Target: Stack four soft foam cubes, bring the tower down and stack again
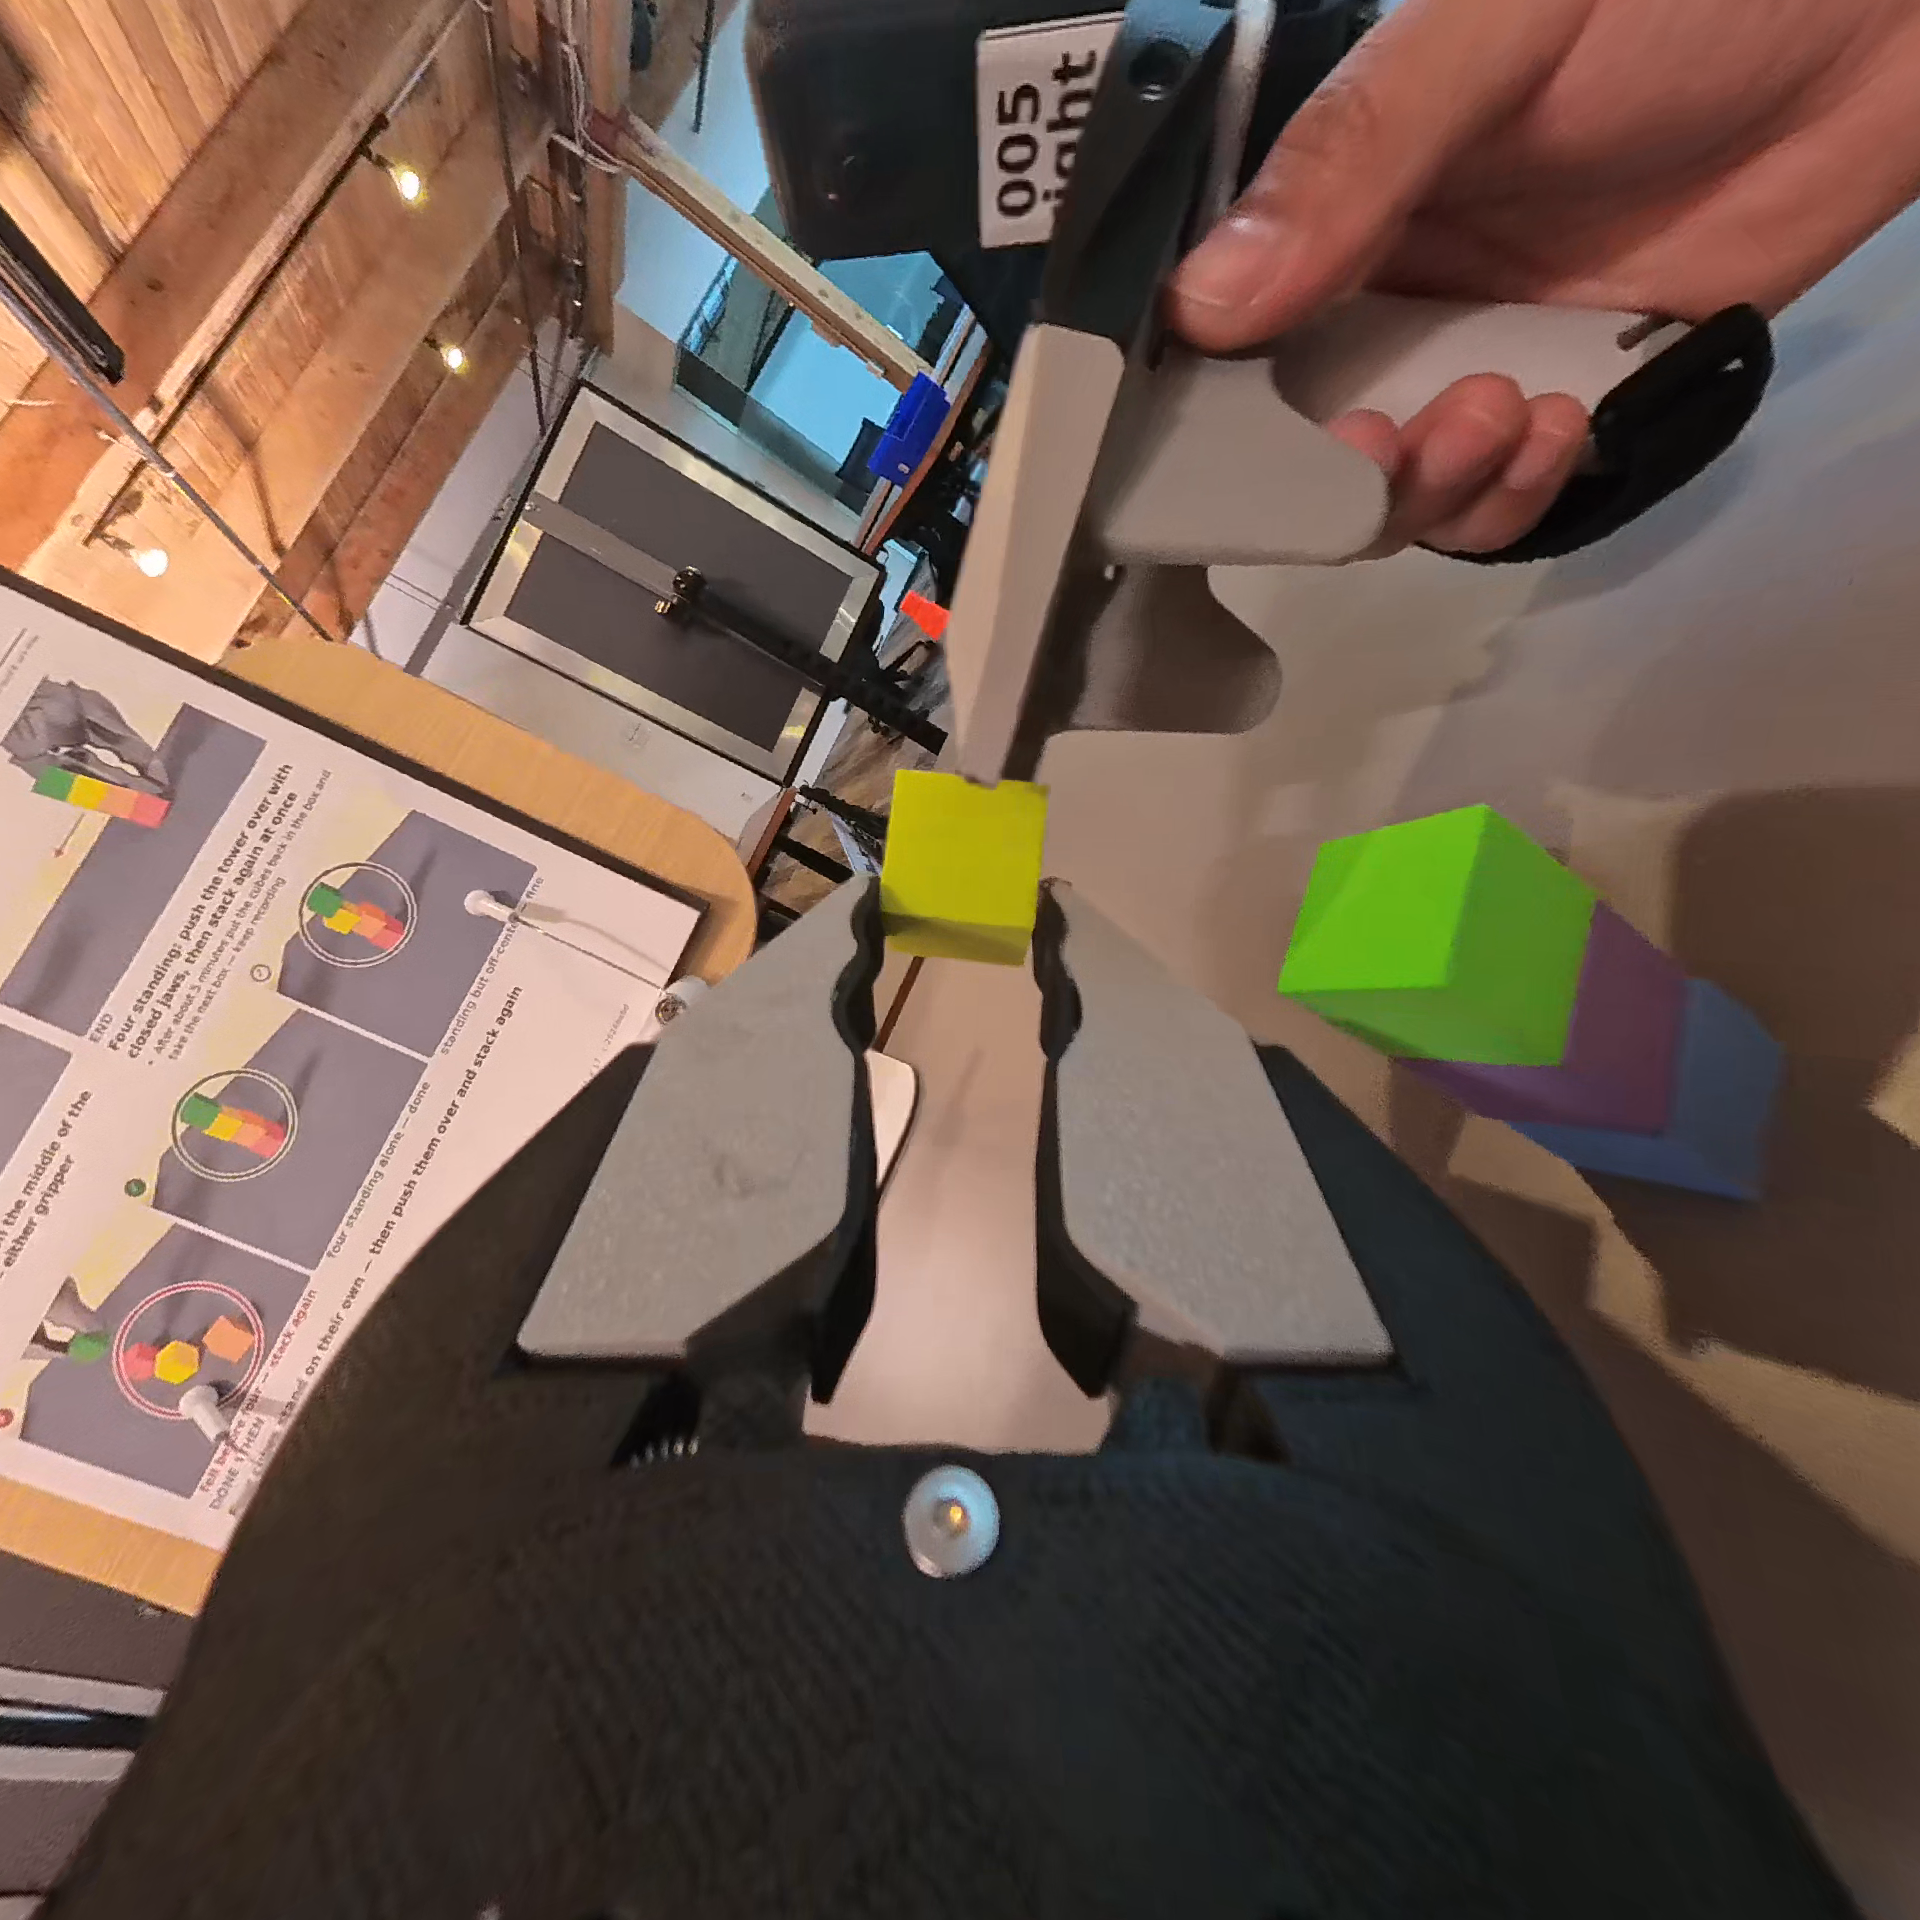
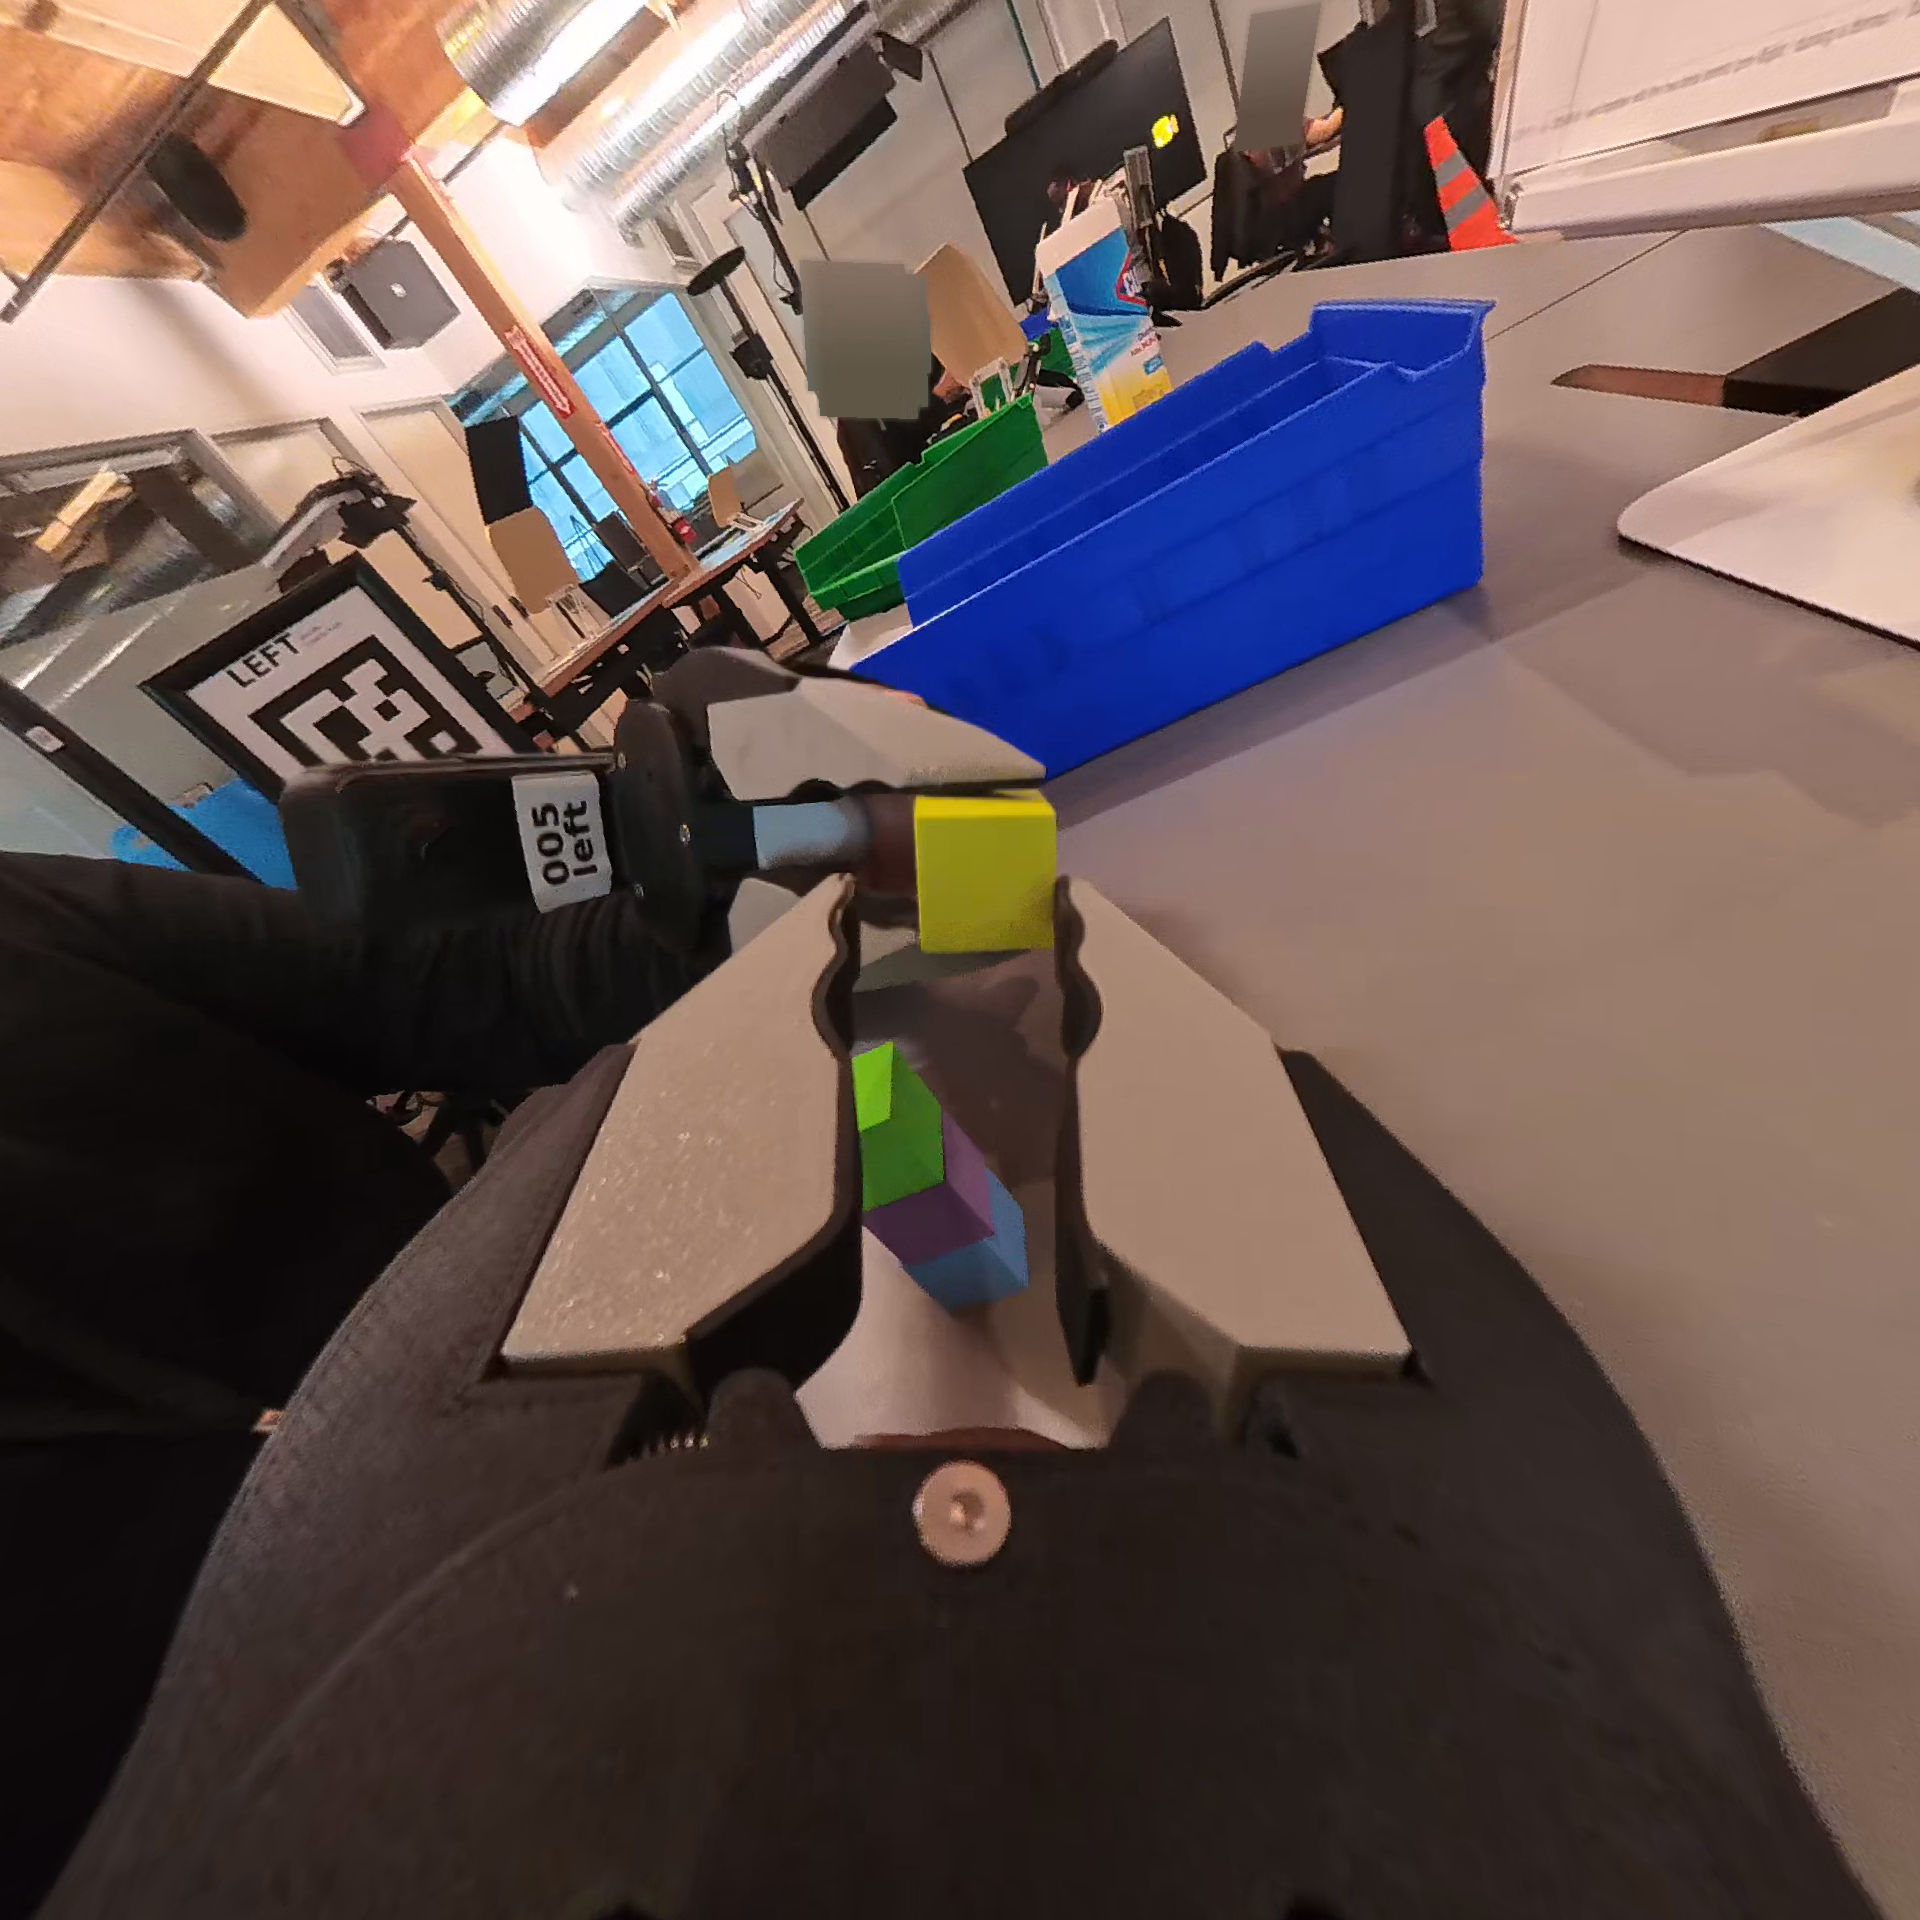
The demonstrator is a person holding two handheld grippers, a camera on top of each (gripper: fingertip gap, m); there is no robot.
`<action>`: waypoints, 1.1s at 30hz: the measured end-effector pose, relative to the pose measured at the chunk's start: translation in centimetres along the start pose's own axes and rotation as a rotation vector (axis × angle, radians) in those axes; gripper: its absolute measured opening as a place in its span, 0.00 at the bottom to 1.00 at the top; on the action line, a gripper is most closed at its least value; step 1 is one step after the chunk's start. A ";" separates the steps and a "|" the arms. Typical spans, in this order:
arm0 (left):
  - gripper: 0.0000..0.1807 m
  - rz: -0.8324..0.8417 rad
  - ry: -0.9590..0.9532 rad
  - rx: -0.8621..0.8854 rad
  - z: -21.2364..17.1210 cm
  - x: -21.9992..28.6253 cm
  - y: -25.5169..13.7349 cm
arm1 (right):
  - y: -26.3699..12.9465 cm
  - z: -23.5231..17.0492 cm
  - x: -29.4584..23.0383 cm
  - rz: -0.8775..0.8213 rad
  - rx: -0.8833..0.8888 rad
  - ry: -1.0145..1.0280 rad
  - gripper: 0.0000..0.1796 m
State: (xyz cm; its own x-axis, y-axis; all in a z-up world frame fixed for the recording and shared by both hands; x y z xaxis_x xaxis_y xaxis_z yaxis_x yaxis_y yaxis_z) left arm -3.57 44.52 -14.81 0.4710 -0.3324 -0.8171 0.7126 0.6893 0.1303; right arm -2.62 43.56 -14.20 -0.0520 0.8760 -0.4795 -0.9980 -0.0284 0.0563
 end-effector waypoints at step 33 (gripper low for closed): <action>0.16 0.014 0.058 0.100 0.9 -1.2 -1.5 | -0.6 0.8 -2.2 0.006 -0.041 -0.109 0.13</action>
Point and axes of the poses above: each gripper's, where its closed fingertips meet, y out along the fingers, z out of its top, x = y × z across the jaws, the point moved 1 cm from there along -y, back along the fingers, and after that the axes turned 14 degrees about z, right-handed, at the moved point
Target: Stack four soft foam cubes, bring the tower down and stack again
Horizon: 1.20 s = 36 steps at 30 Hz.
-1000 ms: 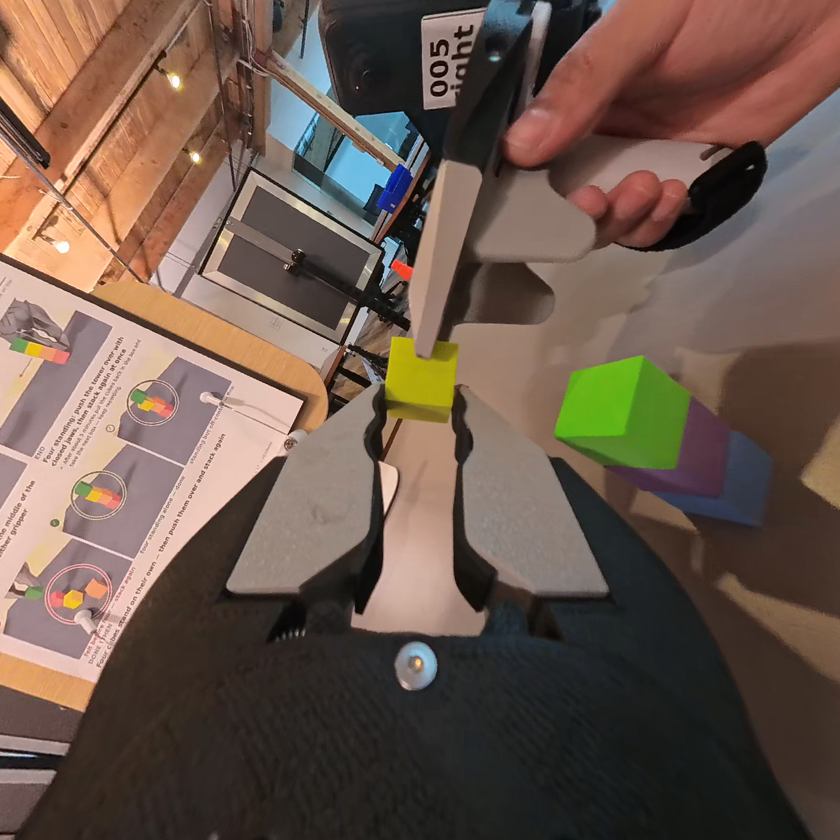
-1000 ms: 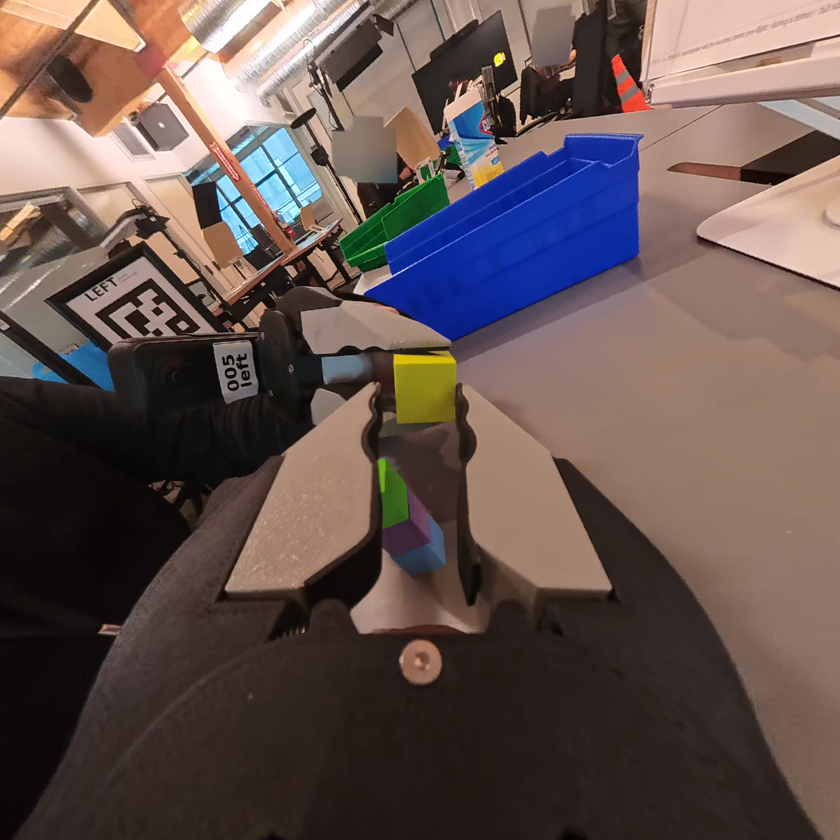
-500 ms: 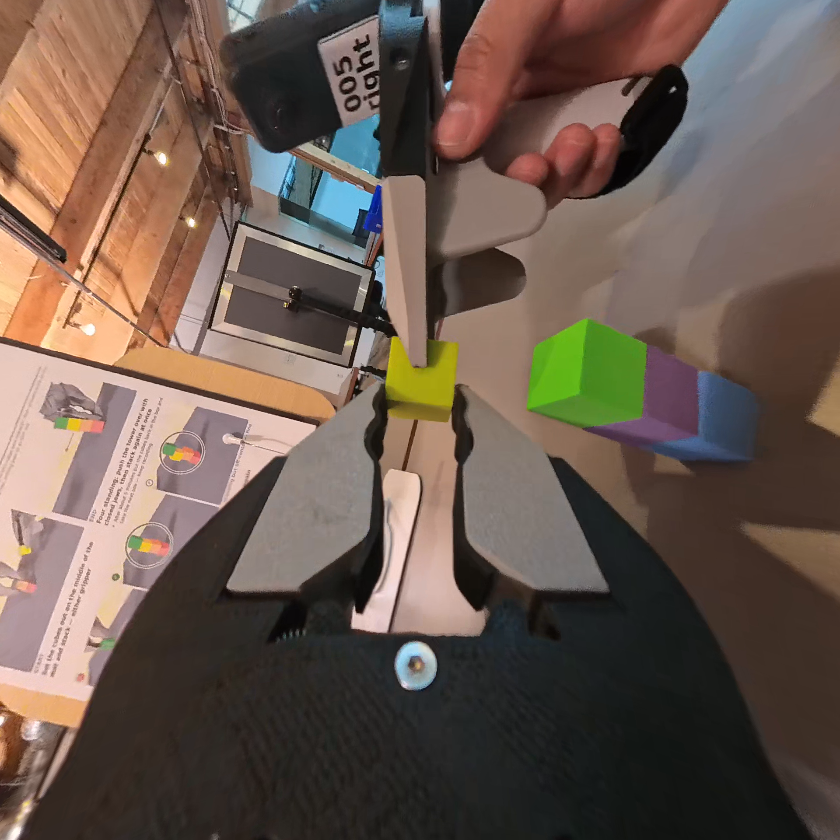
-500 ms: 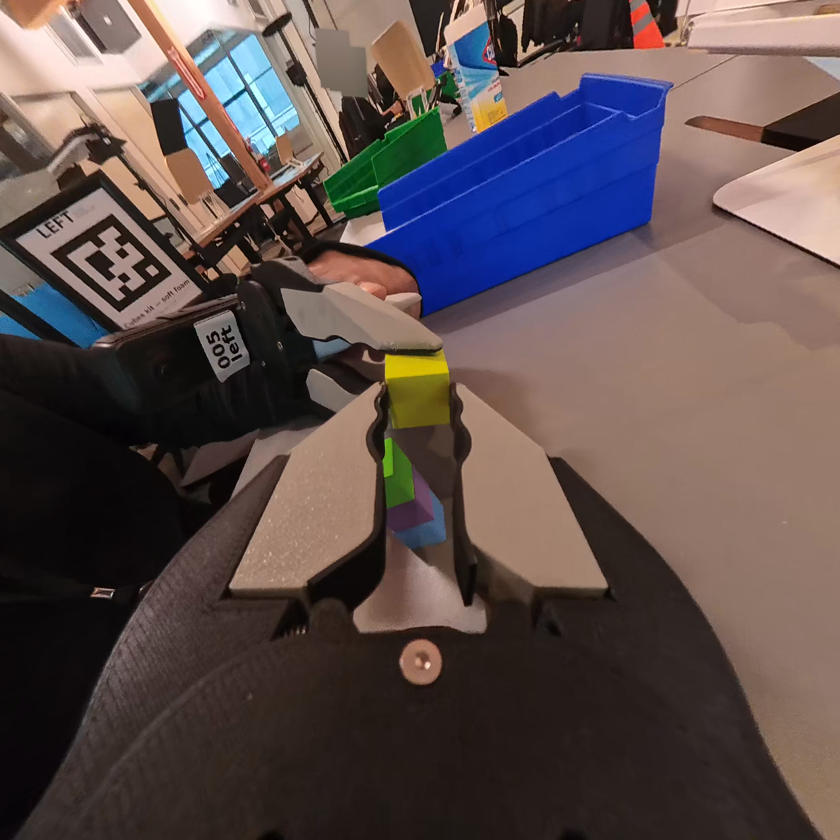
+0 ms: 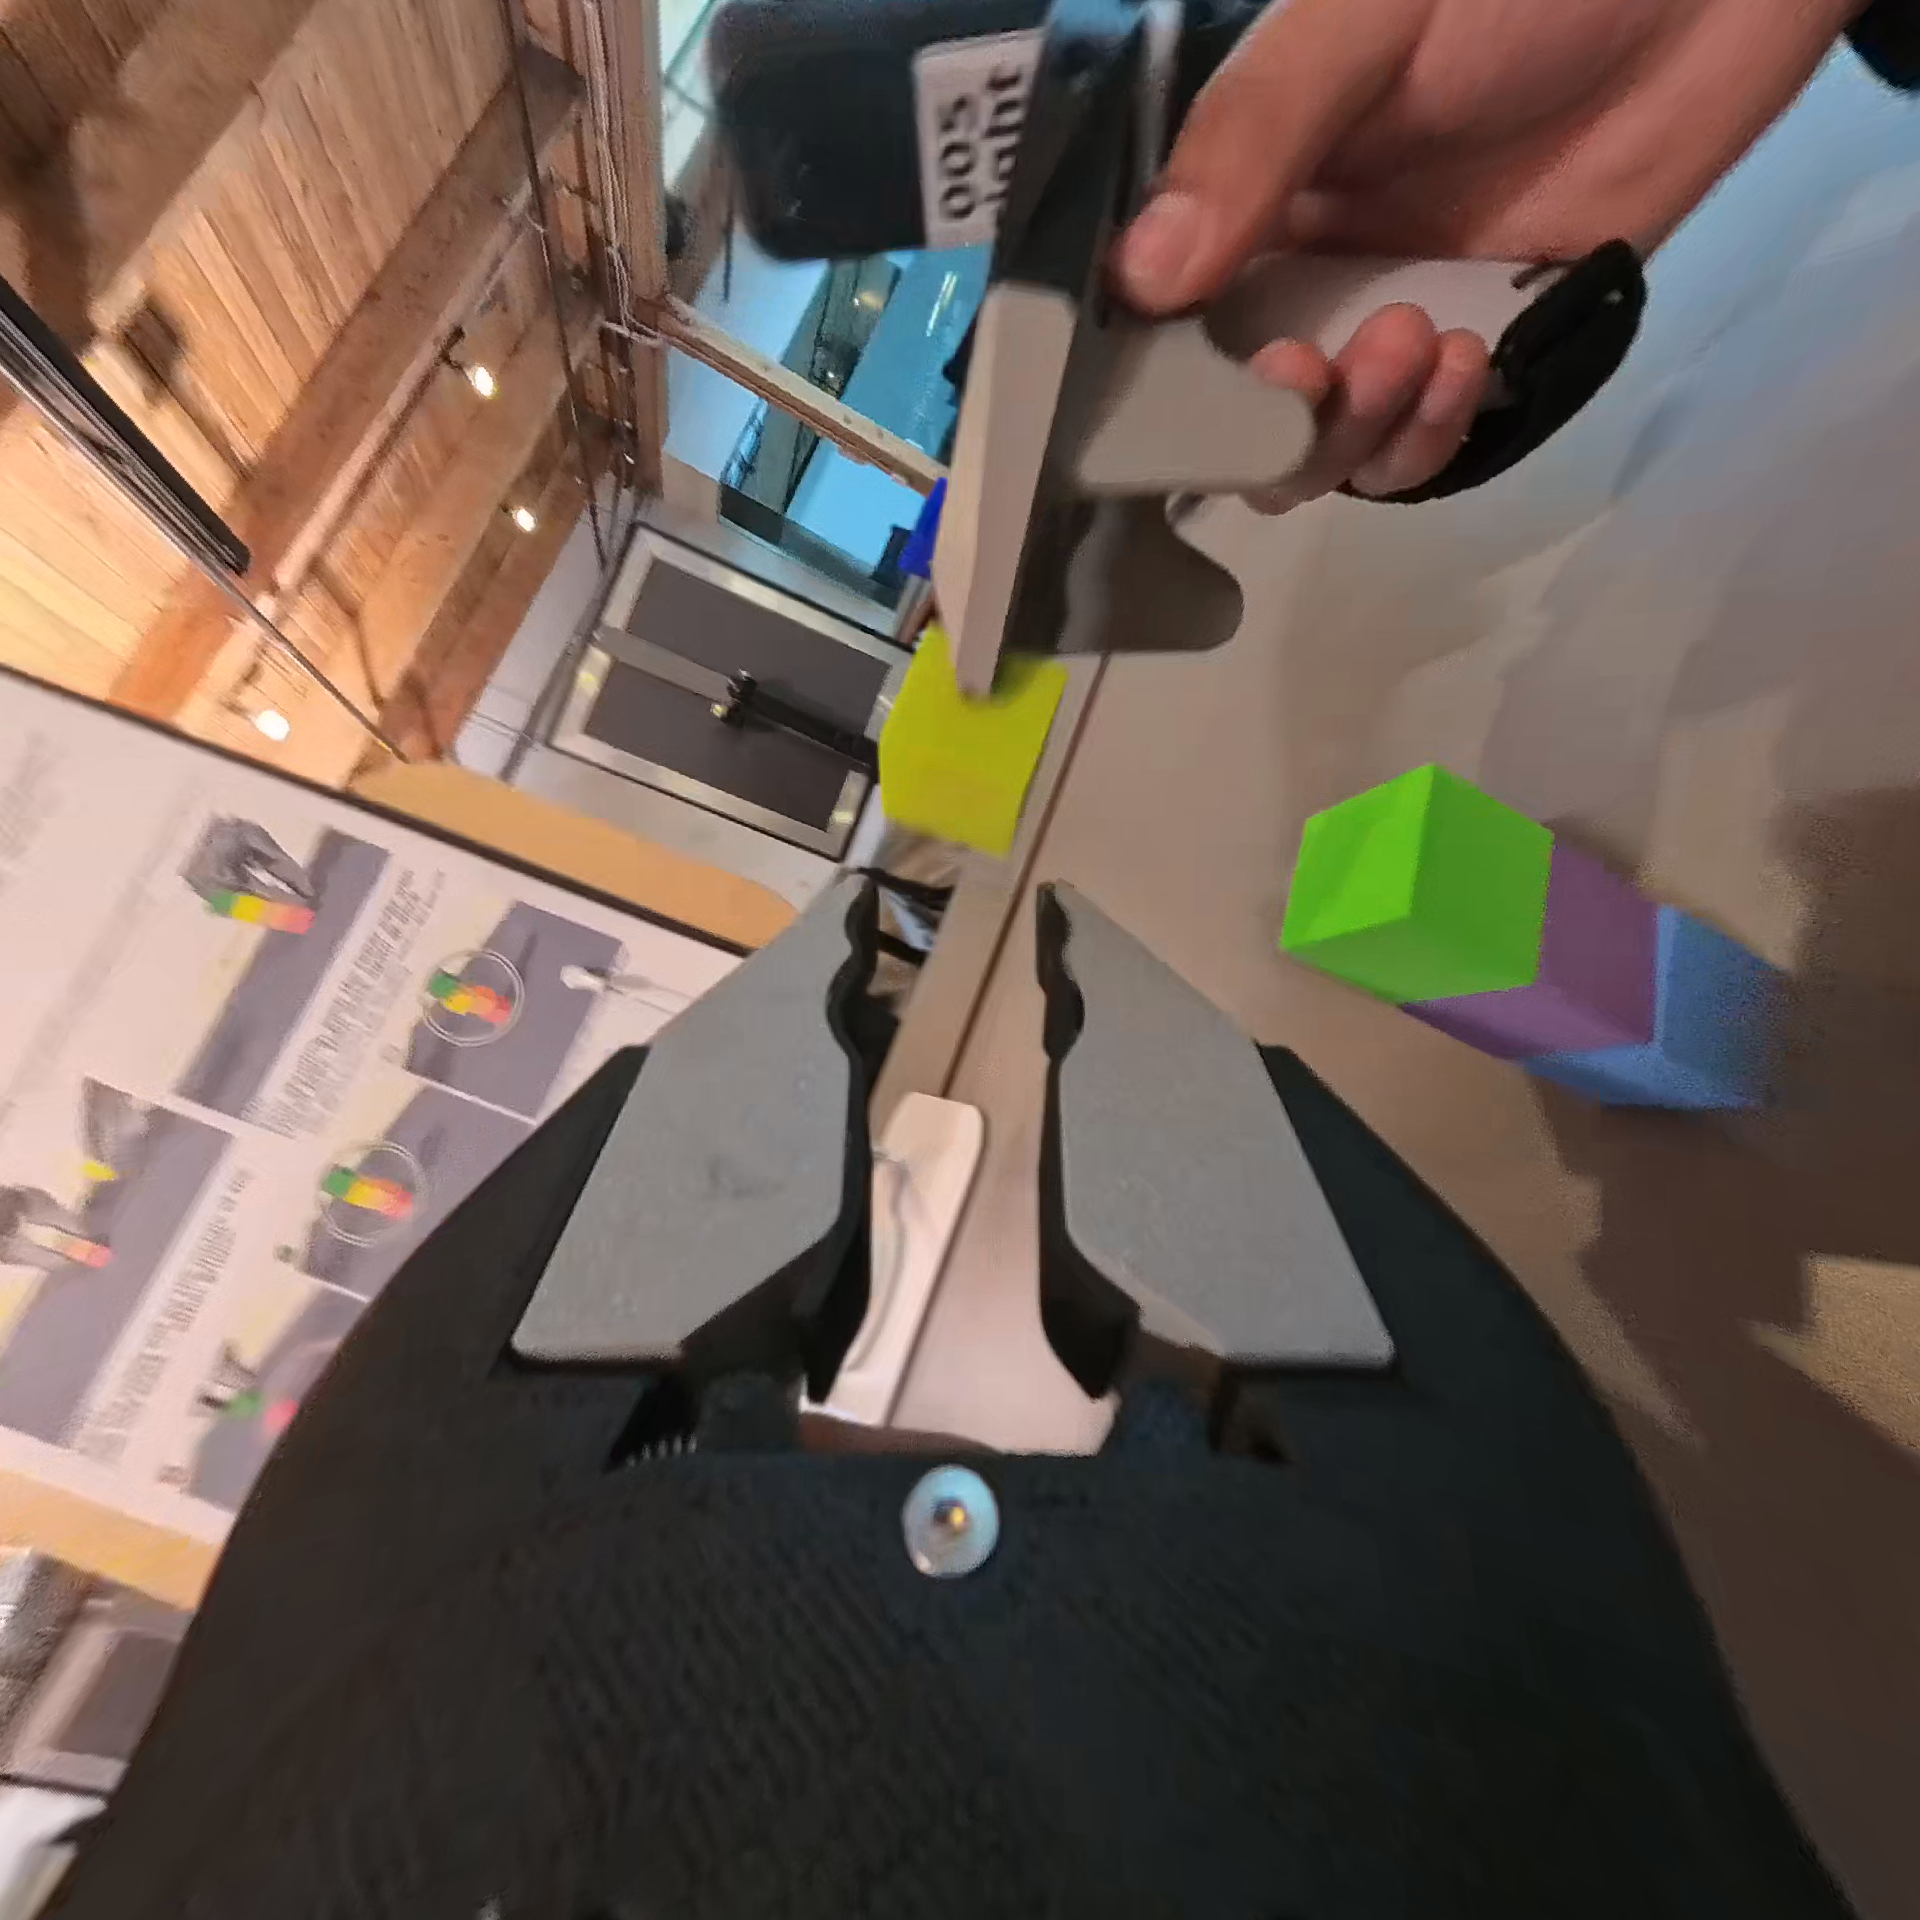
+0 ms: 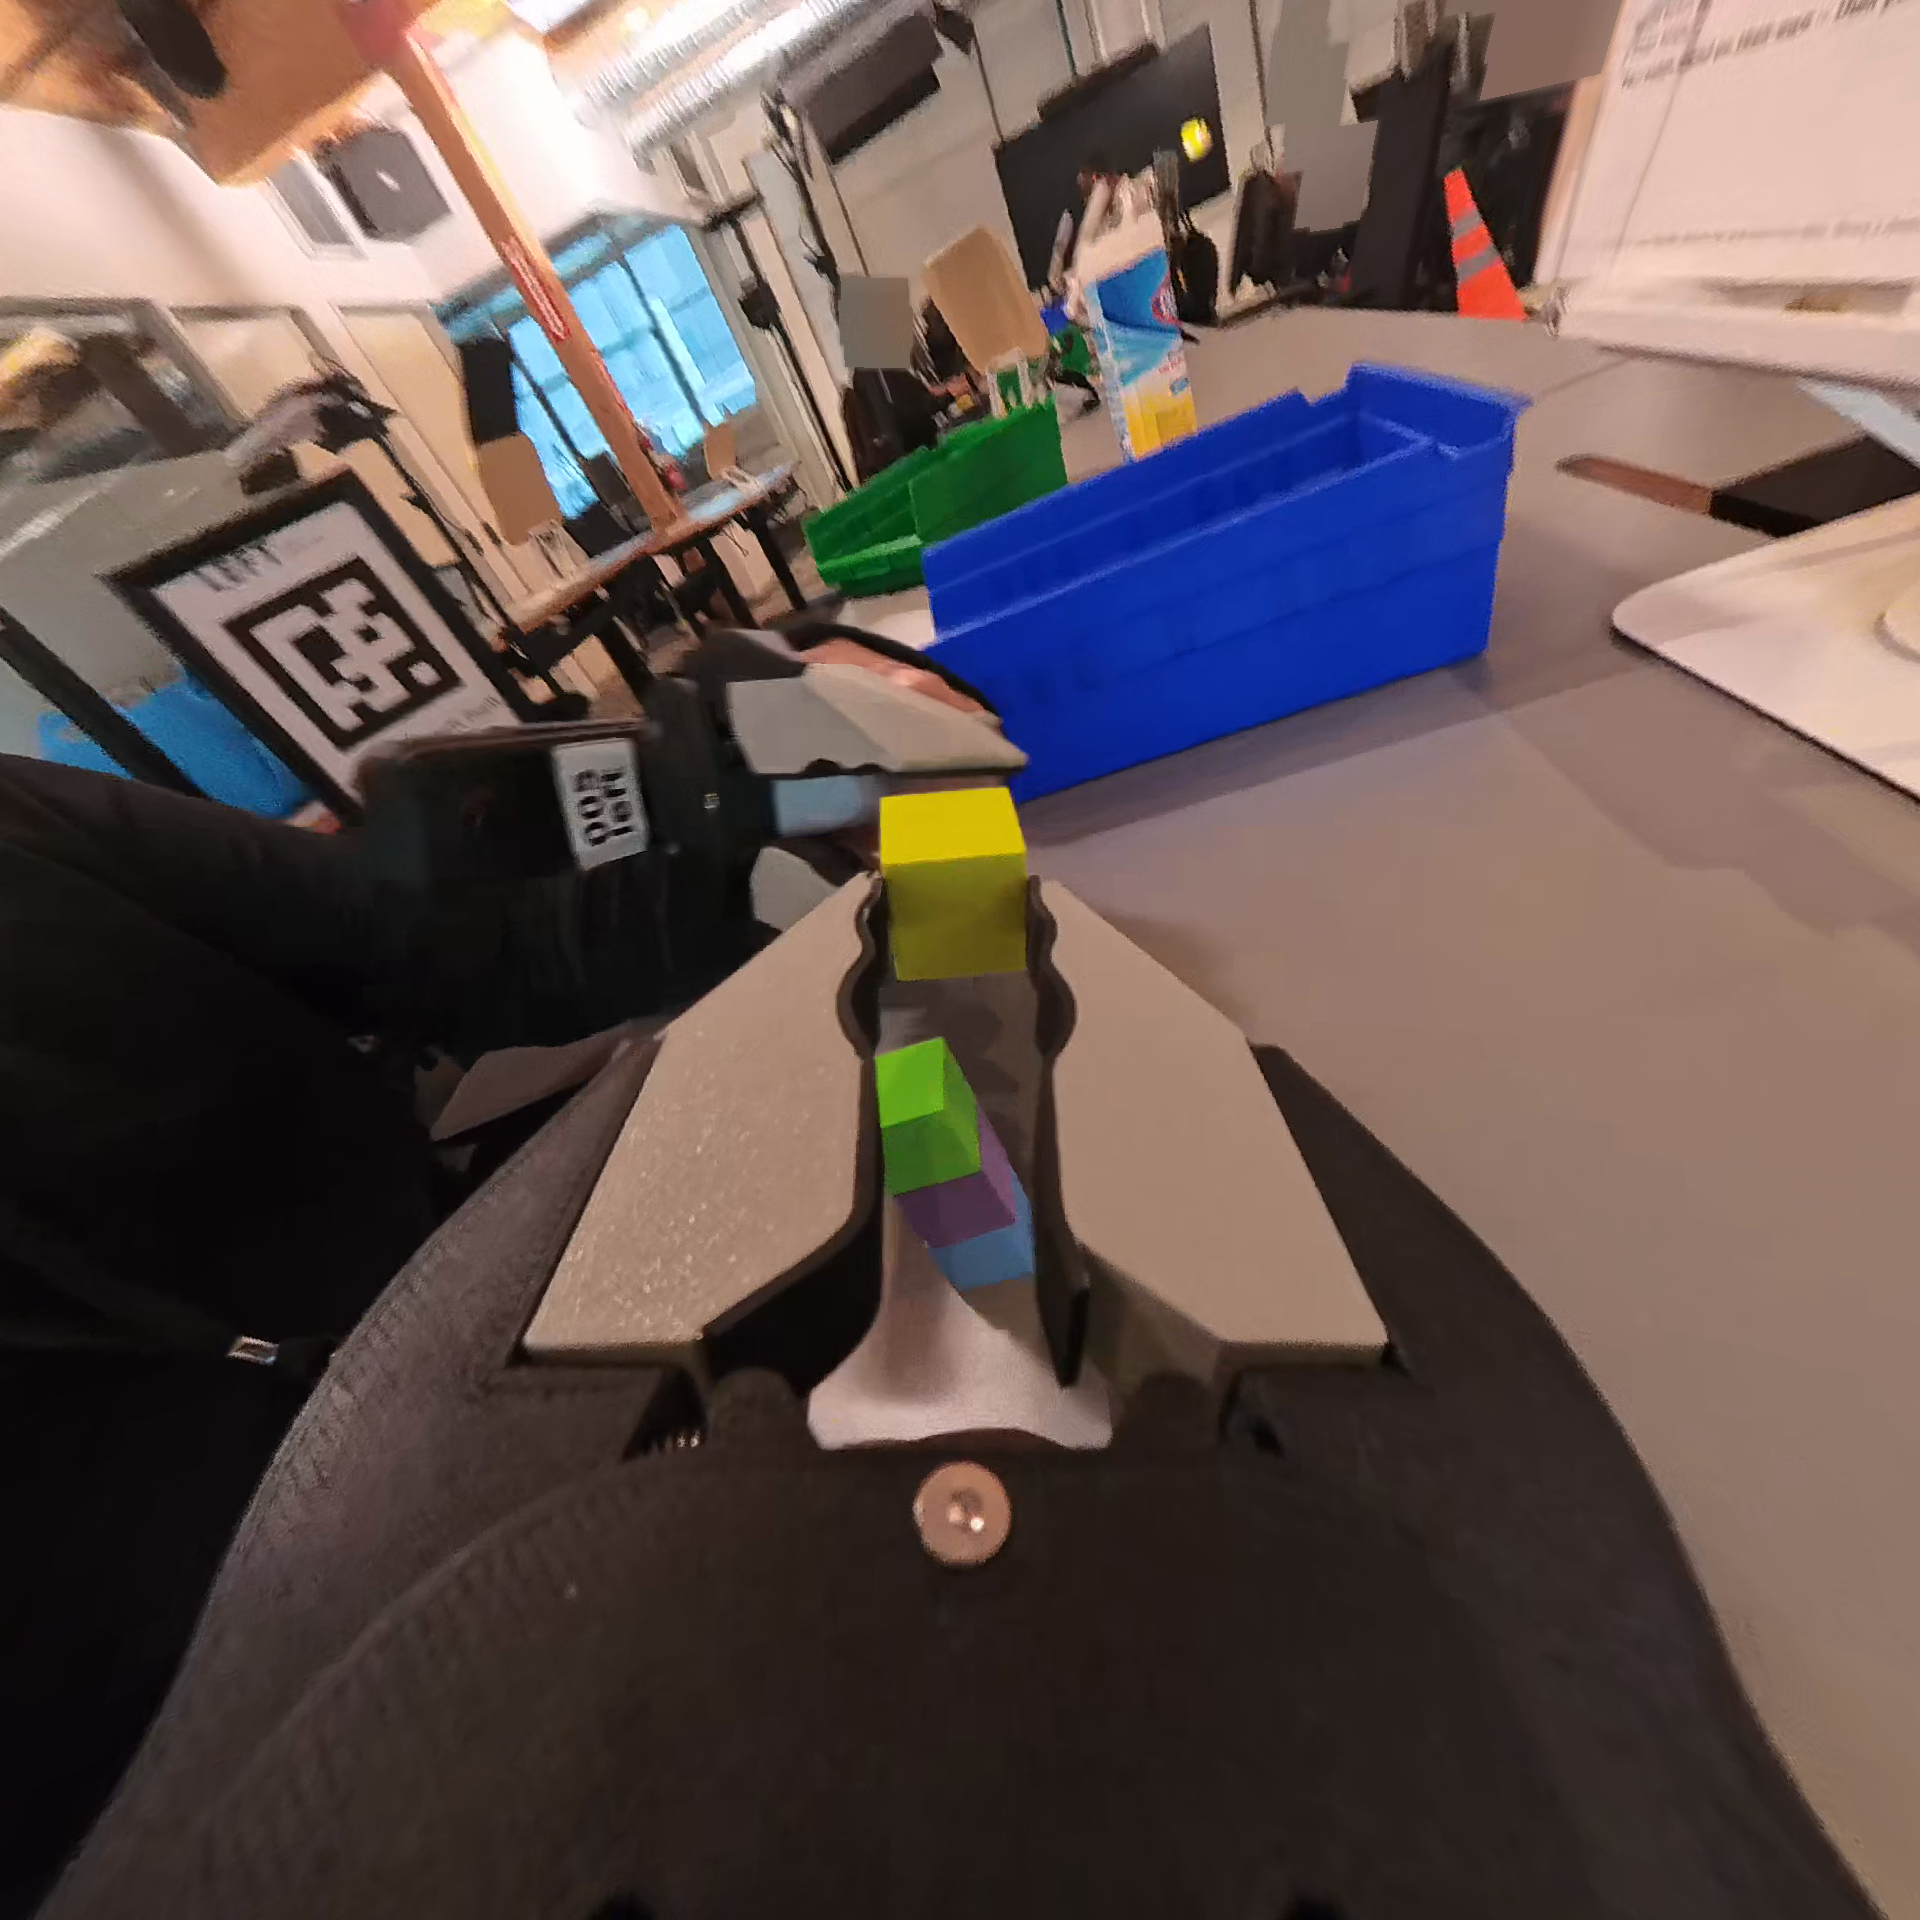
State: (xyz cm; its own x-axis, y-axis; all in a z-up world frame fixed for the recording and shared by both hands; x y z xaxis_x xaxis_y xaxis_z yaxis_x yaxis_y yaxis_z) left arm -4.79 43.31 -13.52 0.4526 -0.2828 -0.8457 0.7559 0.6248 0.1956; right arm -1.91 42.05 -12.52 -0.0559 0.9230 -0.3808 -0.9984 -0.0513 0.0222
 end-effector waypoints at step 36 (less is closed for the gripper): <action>0.02 -0.337 -0.541 -0.801 -12.5 5.8 -1.0 | 1.7 -5.0 -1.5 -0.014 -0.236 -0.206 0.13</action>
State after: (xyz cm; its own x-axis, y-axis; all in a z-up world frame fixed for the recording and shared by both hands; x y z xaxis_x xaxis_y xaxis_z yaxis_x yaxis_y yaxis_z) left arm -8.80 50.14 -24.80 0.5778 -0.7006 -0.4187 0.4348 0.6984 -0.5685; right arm -3.58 38.69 -16.52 -0.0647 0.9809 -0.1832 -0.9730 -0.1028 -0.2066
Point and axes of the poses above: each gripper's, where its closed fingertips meet, y out along the fingers, z out of its top, x = y × z across the jaws, the point moved 1 cm from there along -y, back along the fingers, and after that the axes turned 14 degrees about z, right-handed, at the moved point
